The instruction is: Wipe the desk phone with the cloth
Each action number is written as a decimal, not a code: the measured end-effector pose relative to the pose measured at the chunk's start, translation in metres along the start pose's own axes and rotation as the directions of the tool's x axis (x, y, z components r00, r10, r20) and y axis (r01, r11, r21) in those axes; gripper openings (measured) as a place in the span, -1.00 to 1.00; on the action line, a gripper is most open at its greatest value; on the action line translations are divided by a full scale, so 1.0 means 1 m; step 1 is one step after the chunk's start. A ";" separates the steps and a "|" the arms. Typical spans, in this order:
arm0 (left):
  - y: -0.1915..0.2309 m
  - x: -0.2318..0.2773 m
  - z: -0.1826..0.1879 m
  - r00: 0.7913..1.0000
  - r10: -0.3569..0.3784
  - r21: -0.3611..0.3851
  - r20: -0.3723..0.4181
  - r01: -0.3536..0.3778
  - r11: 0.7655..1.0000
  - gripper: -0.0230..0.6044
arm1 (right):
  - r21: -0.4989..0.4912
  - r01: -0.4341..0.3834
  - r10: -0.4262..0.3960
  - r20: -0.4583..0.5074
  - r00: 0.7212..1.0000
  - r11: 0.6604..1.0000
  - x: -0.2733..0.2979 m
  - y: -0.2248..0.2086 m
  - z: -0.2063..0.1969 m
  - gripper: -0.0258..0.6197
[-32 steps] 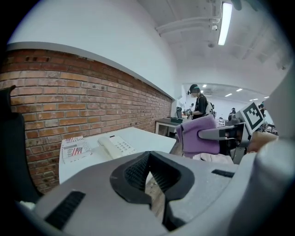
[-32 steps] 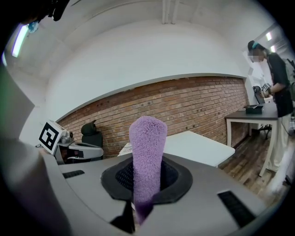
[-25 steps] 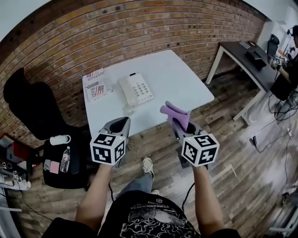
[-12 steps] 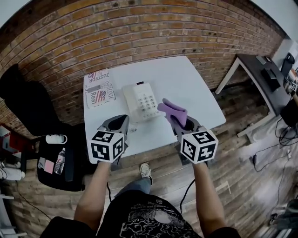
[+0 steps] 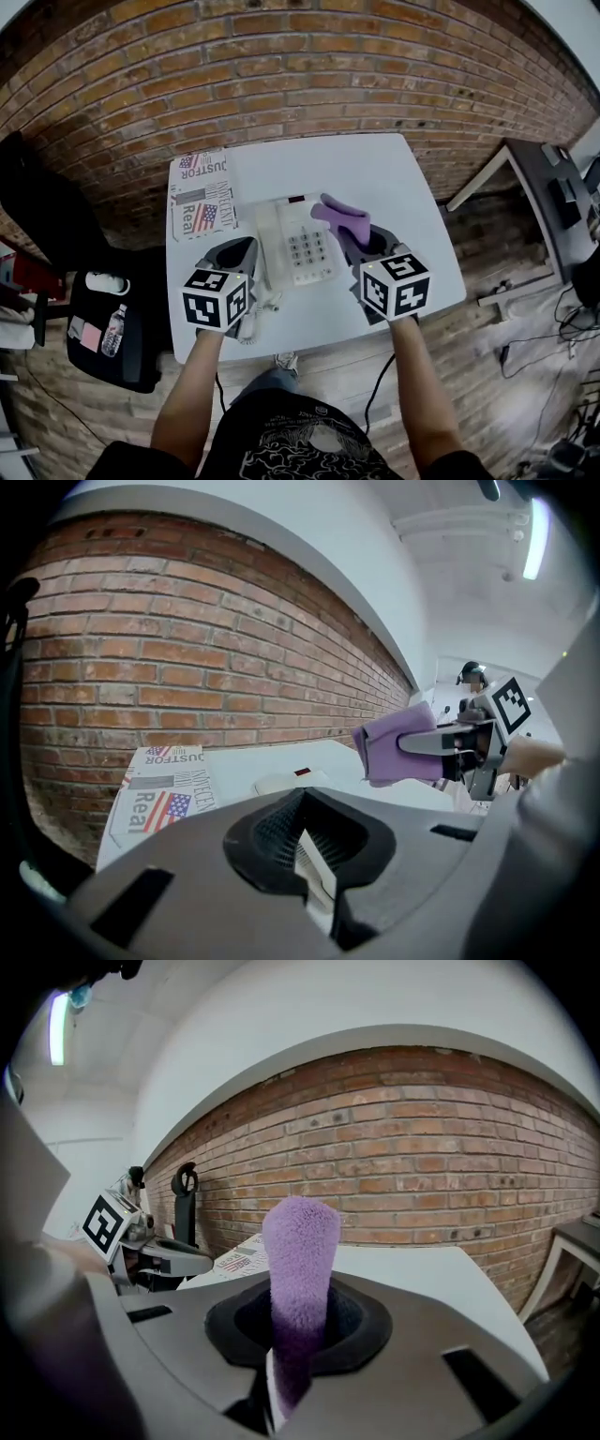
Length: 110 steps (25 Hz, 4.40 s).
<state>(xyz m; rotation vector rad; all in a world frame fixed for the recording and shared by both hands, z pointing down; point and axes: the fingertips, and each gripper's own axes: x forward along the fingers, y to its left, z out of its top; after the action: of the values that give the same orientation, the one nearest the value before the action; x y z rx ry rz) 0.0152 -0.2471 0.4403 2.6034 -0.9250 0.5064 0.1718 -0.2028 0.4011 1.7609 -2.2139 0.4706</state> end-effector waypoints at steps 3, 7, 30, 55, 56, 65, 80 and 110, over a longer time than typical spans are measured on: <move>0.012 0.010 -0.001 1.000 0.016 -0.031 -0.009 -0.016 0.999 -0.91 | -0.033 -0.031 0.031 -0.023 0.999 0.999 0.027 -0.008 0.010 -0.78; 0.019 0.013 -0.003 0.999 0.031 -0.046 -0.027 -0.033 0.998 -0.91 | -0.074 -0.068 0.065 -0.051 0.997 0.995 0.058 -0.018 0.023 -0.78; 0.003 0.004 -0.010 0.954 0.299 -0.184 -0.013 -0.297 0.937 -0.91 | -0.456 -0.414 0.262 -0.361 0.895 0.787 0.158 -0.001 -0.010 -0.78; -0.023 -0.021 -0.042 0.941 0.337 -0.215 -0.031 -0.335 0.917 -0.91 | -0.415 -0.536 0.337 -0.462 0.820 0.735 0.132 0.031 -0.066 -0.78; -0.023 -0.023 -0.045 0.943 0.331 -0.216 -0.031 -0.330 0.919 -0.91 | -0.413 -0.532 0.333 -0.462 0.822 0.739 0.130 0.032 -0.068 -0.78; -0.028 -0.041 -0.055 0.960 0.281 -0.205 -0.021 -0.279 0.938 -0.91 | -0.389 -0.484 0.293 -0.455 0.841 0.784 0.110 0.044 -0.084 -0.78; -0.042 -0.071 -0.078 0.976 0.219 -0.182 -0.015 -0.218 0.959 -0.91 | -0.340 -0.438 0.254 -0.468 0.846 0.832 0.067 0.064 -0.124 -0.78; -0.049 -0.086 -0.070 0.989 0.148 -0.144 0.005 -0.146 0.979 -0.91 | -0.341 -0.409 0.216 -0.482 0.849 0.847 0.011 0.069 -0.124 -0.78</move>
<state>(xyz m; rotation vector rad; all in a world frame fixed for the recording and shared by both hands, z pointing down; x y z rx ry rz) -0.0310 -0.1357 0.4558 2.4261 -1.1221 0.4400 0.1030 -0.1464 0.5127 0.9504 -2.0809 0.3502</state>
